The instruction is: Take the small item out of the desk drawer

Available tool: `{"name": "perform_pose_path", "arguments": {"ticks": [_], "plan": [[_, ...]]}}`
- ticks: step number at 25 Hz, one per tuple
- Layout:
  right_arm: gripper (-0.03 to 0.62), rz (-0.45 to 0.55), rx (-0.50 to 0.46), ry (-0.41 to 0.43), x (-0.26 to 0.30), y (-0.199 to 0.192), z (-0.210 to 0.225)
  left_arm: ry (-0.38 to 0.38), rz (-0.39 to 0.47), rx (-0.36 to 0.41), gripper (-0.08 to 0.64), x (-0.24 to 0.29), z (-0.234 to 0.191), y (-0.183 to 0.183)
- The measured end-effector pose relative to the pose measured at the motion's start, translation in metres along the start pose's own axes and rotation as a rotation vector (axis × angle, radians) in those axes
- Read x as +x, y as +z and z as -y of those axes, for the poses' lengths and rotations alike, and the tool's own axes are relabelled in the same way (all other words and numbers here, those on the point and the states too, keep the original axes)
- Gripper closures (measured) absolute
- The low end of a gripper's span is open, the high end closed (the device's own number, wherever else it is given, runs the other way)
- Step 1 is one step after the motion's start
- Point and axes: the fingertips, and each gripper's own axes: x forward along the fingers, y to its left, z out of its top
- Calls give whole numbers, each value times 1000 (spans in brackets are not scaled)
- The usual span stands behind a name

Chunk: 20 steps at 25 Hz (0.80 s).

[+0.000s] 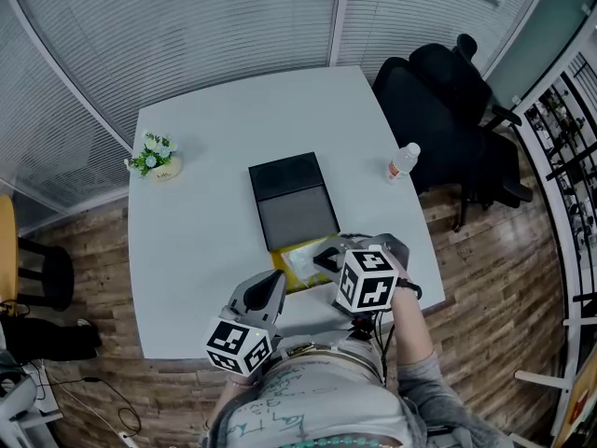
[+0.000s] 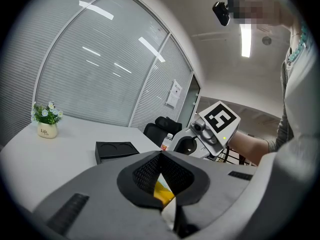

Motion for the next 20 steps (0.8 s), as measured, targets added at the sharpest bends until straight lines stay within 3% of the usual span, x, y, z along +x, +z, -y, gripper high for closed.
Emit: {"name": "perform_pose_path", "arguments": {"ticks": [20], "plan": [[588,-153,129,-88,-47,-116,13,-19,-1,-8,563,25,37,-4]]}}
